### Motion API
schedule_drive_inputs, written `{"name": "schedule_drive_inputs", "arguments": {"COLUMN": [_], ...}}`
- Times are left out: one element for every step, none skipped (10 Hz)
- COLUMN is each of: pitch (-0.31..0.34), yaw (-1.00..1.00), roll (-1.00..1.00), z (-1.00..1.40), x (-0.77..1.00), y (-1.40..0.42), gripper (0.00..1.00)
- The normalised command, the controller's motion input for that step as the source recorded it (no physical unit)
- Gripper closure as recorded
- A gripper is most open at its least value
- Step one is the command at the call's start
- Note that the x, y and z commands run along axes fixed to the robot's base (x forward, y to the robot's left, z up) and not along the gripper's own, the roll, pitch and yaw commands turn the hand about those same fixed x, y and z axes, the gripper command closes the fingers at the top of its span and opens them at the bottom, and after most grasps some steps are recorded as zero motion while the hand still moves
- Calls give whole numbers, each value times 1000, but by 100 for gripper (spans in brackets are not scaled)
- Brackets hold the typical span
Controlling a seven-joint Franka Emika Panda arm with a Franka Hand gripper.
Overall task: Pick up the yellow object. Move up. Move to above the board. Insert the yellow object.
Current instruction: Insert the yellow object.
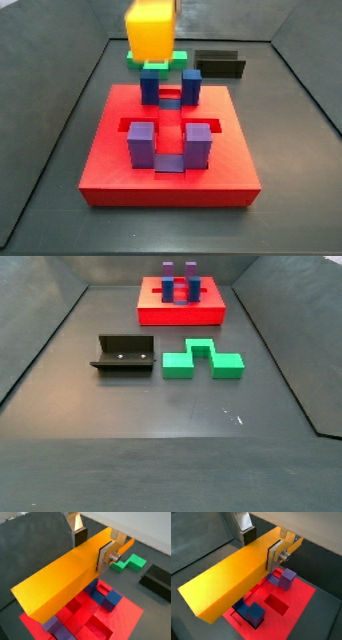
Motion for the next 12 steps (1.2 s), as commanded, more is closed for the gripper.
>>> {"name": "schedule_drive_inputs", "arguments": {"pitch": [30, 0, 10, 9, 7, 20, 0, 0, 0, 0, 1, 0], "yaw": [0, 0, 0, 94, 123, 114, 91, 100, 103, 71, 20, 0], "roll": [213, 240, 124, 101, 91, 66, 21, 0, 4, 0, 13, 39], "z": [-660, -649, -254, -180, -234, -231, -266, -289, -246, -163, -74, 0], "x": [491, 291, 74, 51, 163, 160, 83, 103, 86, 51, 94, 0], "y": [-254, -251, -89, 0, -57, -100, -100, -129, -126, -111, -91, -54], "gripper": [100, 100, 100, 100, 100, 100, 100, 100, 100, 100, 100, 100]}}
